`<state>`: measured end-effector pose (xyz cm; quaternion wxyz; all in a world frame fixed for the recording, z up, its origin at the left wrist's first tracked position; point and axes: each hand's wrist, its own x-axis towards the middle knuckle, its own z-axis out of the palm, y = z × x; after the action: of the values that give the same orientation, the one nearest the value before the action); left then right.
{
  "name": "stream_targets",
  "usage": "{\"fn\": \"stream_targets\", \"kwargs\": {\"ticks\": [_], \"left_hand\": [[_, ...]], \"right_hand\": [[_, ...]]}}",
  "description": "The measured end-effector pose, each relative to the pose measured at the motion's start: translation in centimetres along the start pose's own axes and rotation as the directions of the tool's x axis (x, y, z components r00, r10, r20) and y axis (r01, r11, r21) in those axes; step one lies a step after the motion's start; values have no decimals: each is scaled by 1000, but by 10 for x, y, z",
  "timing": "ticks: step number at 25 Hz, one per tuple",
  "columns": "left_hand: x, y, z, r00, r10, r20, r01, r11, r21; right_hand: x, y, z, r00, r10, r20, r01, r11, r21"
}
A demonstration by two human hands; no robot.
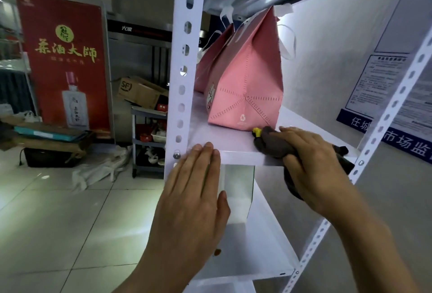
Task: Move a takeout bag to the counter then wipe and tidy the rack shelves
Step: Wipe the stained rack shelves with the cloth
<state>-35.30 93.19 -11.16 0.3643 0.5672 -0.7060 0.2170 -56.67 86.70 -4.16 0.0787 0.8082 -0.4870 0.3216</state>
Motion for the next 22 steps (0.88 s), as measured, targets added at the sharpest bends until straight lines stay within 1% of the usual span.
{"fn": "stream_targets", "kwargs": {"ticks": [2,3,5,9,12,14,18,20,22], "left_hand": [[1,-1,-6,1000,-8,17,9,999,-31],[2,-2,-8,1000,-1,15,1,998,-57],[2,-4,-11,1000,22,7,-22,996,-90],[2,-6,-9,998,46,-37,-50,994,-102],[2,-4,-5,997,45,-69,-52,994,-99],[3,-3,-3,997,43,-71,-50,993,-108],[2,-6,-6,998,33,-52,-39,992,-122],[1,-10,-7,998,40,-50,-48,988,-149],[-1,-14,-6,997,50,-58,-58,985,-161]], "right_hand": [[-10,6,1,995,75,-65,-78,996,-48],[-11,3,3,995,75,-71,-78,996,-47],[-4,-14,9,999,19,-41,-20,1000,-21],[13,-54,21,993,-115,22,114,993,44],[14,-57,24,987,-153,44,150,987,57],[9,-43,21,995,-95,26,94,995,35],[4,-14,8,995,88,-46,-89,996,-30],[7,-22,11,993,100,-62,-103,994,-48],[13,-50,21,998,37,-45,-39,998,-49]]}}
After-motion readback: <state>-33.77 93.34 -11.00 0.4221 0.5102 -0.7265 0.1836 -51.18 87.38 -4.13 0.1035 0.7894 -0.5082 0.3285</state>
